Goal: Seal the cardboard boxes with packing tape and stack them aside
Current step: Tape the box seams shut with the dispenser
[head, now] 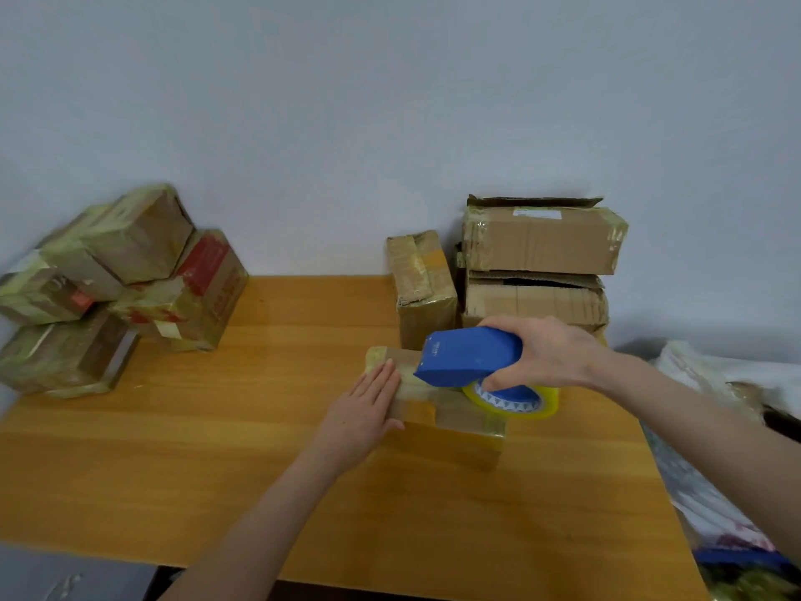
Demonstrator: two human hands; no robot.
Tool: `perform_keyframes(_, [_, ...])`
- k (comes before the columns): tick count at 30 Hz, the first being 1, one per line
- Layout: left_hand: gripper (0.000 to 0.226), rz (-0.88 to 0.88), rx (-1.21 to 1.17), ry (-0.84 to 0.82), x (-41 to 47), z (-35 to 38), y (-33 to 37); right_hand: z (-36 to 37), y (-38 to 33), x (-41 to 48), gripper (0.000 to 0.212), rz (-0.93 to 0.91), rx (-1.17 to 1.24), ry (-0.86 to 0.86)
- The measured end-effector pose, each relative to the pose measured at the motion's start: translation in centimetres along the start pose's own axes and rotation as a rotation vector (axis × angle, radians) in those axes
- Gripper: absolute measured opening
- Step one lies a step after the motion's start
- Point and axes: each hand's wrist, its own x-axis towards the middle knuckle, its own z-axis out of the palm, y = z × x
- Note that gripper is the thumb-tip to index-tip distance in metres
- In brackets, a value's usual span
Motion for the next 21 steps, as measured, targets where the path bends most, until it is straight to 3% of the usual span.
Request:
perform_keyframes(6, [0.096,-0.058,-0.013,0.014,0.2,-0.1,0.5,0.4,-2.1,0.7,0.079,-0.047,-0.007,0.014])
perform_keyframes(13, [0.086,-0.057,0.0,0.049,0.5,0.8,0.9,-1.0,-2.5,1.0,0.068,-0.048,-0.059,-0.047])
perform_keyframes(21, [0.085,-0.057,0.001,0.026,1.0,0.8,0.7,-1.5,1.6,-0.6,0.06,0.009,0.063,-0.106])
